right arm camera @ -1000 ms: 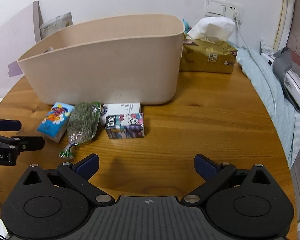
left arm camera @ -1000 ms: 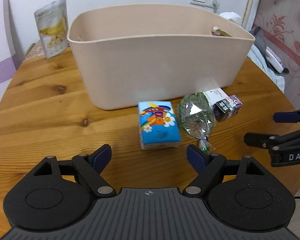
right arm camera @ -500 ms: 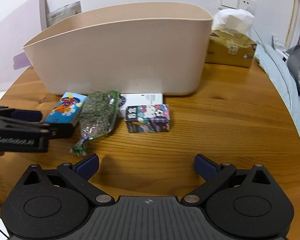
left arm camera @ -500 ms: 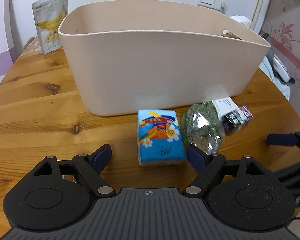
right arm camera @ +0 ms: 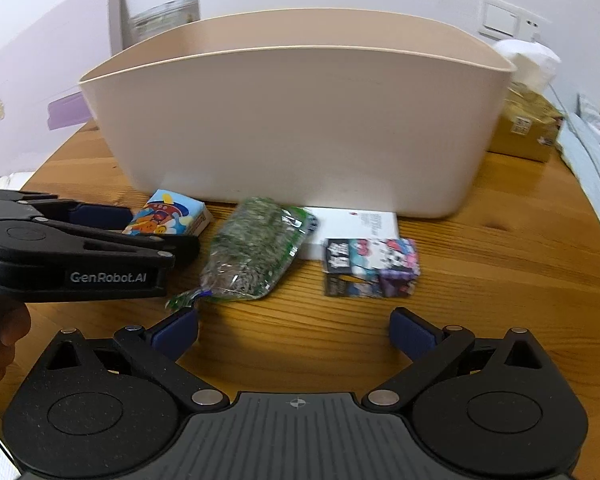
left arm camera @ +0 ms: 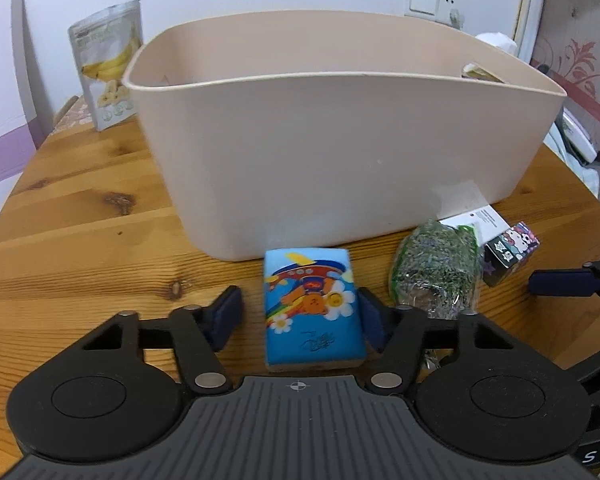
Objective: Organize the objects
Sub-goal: 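Grasp the cartoon tissue pack with left tool while right tool grasps green herb bag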
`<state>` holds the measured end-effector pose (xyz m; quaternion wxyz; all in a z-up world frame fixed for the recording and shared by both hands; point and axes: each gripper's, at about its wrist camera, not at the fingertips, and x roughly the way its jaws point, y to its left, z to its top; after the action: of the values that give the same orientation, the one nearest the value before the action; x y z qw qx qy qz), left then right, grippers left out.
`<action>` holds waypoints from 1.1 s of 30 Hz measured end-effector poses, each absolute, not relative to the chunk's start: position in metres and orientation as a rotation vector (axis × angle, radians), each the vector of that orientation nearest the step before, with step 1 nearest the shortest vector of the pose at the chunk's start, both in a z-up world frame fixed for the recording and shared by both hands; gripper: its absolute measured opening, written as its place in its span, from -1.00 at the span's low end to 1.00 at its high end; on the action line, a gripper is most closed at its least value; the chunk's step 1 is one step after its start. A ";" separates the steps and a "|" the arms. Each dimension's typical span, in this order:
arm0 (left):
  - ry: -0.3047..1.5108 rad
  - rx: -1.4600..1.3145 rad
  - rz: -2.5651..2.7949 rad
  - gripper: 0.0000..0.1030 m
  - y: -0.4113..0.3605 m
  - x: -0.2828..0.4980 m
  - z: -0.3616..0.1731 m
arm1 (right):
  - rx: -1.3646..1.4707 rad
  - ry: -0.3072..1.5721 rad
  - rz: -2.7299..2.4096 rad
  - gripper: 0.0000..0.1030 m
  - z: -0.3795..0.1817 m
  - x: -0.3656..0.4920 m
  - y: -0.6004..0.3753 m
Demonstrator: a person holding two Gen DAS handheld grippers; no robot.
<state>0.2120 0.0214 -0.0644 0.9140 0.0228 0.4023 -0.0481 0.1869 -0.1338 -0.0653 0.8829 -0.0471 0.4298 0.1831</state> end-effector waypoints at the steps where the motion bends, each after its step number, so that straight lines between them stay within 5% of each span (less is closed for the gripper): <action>1: 0.825 0.044 -0.095 0.02 0.024 0.212 -0.064 | -0.105 0.894 0.386 1.00 -0.065 0.187 -0.130; 33: 0.817 -0.030 0.041 -0.02 0.081 0.207 -0.061 | 0.097 0.887 0.366 0.90 -0.059 0.220 -0.106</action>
<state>0.2074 0.0810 -0.0605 0.9175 -0.0145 0.3970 0.0197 0.2198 -0.1063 -0.0587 0.8859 0.0466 0.4267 0.1759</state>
